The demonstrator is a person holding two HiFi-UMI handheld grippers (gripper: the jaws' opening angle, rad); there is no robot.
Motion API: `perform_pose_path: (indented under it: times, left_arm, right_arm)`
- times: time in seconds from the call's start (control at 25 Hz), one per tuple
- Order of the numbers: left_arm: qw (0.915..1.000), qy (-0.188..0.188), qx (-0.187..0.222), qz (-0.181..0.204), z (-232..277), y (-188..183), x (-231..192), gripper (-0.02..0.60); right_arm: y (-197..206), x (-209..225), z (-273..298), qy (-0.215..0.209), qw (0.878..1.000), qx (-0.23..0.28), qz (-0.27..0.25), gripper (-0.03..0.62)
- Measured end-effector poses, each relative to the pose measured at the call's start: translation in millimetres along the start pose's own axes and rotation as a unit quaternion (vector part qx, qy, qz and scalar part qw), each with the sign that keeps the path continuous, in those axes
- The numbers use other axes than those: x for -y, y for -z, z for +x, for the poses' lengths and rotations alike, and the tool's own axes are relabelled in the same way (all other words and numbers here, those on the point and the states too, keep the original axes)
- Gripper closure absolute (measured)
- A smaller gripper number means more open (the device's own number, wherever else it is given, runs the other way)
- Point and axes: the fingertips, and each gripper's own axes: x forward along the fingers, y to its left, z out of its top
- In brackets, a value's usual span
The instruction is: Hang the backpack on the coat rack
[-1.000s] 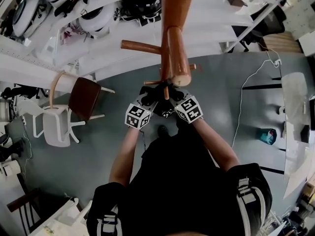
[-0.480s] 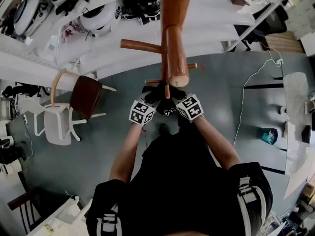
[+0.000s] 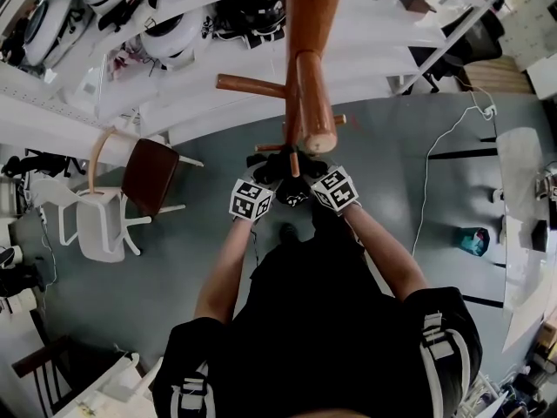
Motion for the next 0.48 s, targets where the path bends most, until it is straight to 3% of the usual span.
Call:
perform_pose_path:
  times: [0.2, 0.48]
  left_arm:
    - [1.0, -0.003, -0.002, -0.004, -1.7, 0.7, -2.4, 0.377]
    - [0.9997, -0.017, 0.014, 0.006, -20.1, -8.6, 4.9, 0.35]
  right_arm:
    - [3.3, 4.9, -3.5, 0.009, 1.0, 0.005, 0.009, 0.404]
    - [-10.1, 1.6, -35.1, 0.016, 0.997, 0.065, 0.03, 0.375]
